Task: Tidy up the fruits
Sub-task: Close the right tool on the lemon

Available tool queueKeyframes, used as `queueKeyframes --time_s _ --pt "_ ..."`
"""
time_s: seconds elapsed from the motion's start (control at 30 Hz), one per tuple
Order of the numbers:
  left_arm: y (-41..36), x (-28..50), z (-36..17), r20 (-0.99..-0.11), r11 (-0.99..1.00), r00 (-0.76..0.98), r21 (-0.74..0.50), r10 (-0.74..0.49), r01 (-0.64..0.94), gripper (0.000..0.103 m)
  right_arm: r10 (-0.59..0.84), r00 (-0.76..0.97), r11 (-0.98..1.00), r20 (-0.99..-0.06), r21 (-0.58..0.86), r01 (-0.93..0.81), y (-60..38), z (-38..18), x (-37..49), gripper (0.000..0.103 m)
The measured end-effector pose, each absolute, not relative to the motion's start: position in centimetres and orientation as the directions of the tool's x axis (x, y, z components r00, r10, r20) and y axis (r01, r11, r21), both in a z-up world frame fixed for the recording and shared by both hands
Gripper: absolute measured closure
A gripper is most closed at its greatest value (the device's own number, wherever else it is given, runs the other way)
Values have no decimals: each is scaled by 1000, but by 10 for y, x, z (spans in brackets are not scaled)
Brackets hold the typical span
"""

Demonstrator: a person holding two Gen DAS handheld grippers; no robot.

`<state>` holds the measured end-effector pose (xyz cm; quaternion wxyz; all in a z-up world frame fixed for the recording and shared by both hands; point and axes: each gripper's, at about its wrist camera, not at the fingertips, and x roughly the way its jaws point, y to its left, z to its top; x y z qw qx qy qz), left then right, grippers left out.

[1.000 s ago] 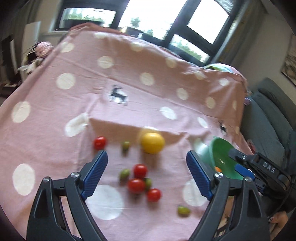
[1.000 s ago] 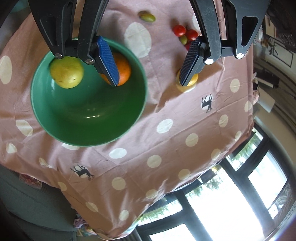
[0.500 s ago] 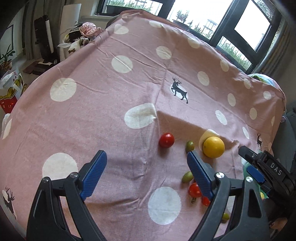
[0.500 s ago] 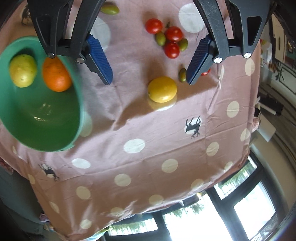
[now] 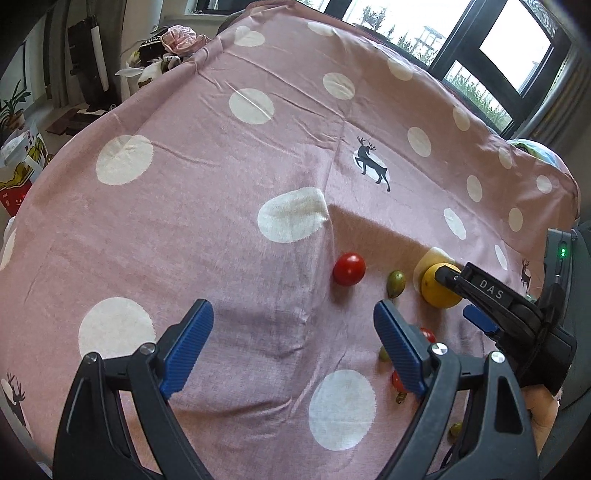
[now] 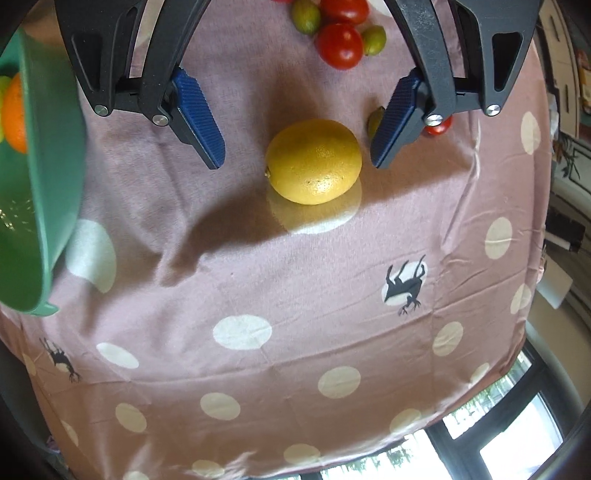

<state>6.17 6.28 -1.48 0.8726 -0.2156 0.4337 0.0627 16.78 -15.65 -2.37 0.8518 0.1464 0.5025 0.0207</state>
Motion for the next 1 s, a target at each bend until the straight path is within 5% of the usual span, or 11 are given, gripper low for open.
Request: queueKeyframes --time_s 0.23,0.3,0.6,1.0 --pt "64 64 -18 -796 899 602 -311 -68 -309 14 202 493 956 -846 280 89 -150 -28 172 32" --pt "65 63 -18 -796 898 602 -309 -63 -313 14 234 494 947 -837 310 77 -150 -28 171 43" --pt "78 59 -18 -800 876 598 -318 -42 -364 14 262 488 940 -832 335 68 -150 -13 154 43" --pt "111 45 -16 -785 794 617 -409 -55 -450 14 482 295 875 -825 432 -220 -76 -11 108 43"
